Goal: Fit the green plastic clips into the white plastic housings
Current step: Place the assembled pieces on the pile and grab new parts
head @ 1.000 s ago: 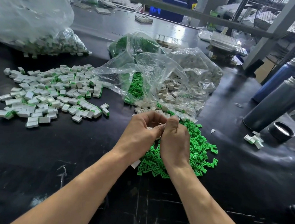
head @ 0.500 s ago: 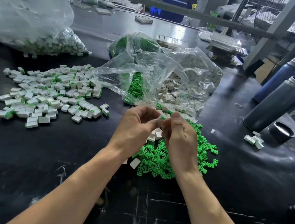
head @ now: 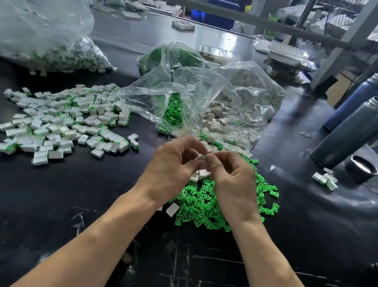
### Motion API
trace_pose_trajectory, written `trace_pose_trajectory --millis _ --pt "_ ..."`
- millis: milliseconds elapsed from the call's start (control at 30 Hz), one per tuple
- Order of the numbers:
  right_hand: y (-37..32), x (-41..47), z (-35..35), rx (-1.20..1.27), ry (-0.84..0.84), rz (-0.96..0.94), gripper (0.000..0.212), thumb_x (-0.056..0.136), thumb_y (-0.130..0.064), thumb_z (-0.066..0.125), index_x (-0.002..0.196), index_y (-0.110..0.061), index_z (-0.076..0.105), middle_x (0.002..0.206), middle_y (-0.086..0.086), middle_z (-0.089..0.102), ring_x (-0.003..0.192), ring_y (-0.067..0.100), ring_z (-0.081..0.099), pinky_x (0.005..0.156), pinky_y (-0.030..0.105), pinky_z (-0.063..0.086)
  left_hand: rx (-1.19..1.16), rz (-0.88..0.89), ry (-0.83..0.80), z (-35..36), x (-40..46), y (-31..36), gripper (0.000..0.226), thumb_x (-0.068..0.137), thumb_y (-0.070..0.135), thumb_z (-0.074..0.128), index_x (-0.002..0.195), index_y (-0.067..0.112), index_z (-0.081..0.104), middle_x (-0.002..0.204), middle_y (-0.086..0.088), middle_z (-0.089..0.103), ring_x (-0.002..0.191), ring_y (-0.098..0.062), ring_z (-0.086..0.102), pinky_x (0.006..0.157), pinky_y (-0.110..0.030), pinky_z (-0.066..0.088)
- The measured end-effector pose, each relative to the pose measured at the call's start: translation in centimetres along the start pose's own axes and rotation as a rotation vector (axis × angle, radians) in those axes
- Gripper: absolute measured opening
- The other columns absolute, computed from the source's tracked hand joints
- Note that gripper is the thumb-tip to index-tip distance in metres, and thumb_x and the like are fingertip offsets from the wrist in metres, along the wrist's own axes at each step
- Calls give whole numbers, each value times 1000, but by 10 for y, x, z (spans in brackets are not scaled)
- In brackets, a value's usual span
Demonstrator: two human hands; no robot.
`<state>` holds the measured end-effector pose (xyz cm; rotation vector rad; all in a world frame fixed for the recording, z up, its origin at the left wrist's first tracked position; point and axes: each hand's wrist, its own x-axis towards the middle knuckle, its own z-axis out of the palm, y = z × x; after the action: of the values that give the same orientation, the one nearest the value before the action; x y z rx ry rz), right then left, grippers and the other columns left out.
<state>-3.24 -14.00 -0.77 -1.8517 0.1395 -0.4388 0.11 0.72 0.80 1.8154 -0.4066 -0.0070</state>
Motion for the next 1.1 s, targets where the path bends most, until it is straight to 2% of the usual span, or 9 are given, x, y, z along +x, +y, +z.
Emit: trace_pose_trajectory --millis 133,200,300,467,633,800,867,933,1100 --pt "0 0 0 -6 41 13 9 99 -26 70 90 -25 73 80 -11 74 73 2 68 68 22 54 248 26 14 -9 1 -4 14 90 24 78 97 32 69 81 12 70 73 3 64 61 -10 49" --pt "1 1 -1 -12 62 24 11 99 -27 69 90 -25 73 79 -15 74 73 1 68 69 21 53 430 13 52 -19 4 -8 12 90 30 77 98 32 69 89 16 65 79 3 61 70 -12 48" --pt "1 1 -2 -29 52 45 12 100 -27 69 88 -27 72 79 -17 74 73 1 68 69 18 53 675 -99 184 -36 12 -17 13 91 32 74 103 27 72 103 5 59 99 -15 61 91 -36 52" --pt "2 1 -6 -138 64 33 18 98 -28 70 81 -31 70 76 -14 73 74 2 67 62 9 47 918 -306 264 -59 19 -25 14 92 30 70 105 28 75 117 -6 67 111 -31 62 97 -40 48" --pt "6 4 -13 -306 63 72 6 97 -30 72 92 -28 74 80 -13 71 75 1 65 66 19 48 978 -372 308 -68 20 -28 22 92 24 68 112 29 72 122 -7 65 119 -31 57 102 -42 40" --pt "4 11 -23 -372 102 108 25 93 -44 74 76 -25 72 66 -10 67 64 12 62 65 31 50 874 -245 361 -63 18 -24 17 91 22 73 107 26 72 115 -7 63 110 -29 60 98 -43 46" --pt "4 14 -30 -437 86 129 30 92 -49 73 74 -25 70 65 -8 66 64 16 61 68 37 54 676 -188 279 -52 16 -17 7 91 26 75 91 32 71 97 7 70 88 -11 67 86 -33 56" --pt "3 15 -37 -494 29 151 26 90 -50 75 76 -28 72 68 -10 67 68 14 62 70 37 55 541 -155 154 -37 11 -12 11 90 30 76 82 33 70 79 19 67 66 4 64 70 -18 54" --pt "-4 13 -42 -553 -150 171 9 85 -40 83 80 -36 76 77 -17 69 75 4 63 78 33 56 541 -13 -21 -11 5 -15 18 97 25 69 108 38 71 100 23 58 89 4 56 80 -18 43"
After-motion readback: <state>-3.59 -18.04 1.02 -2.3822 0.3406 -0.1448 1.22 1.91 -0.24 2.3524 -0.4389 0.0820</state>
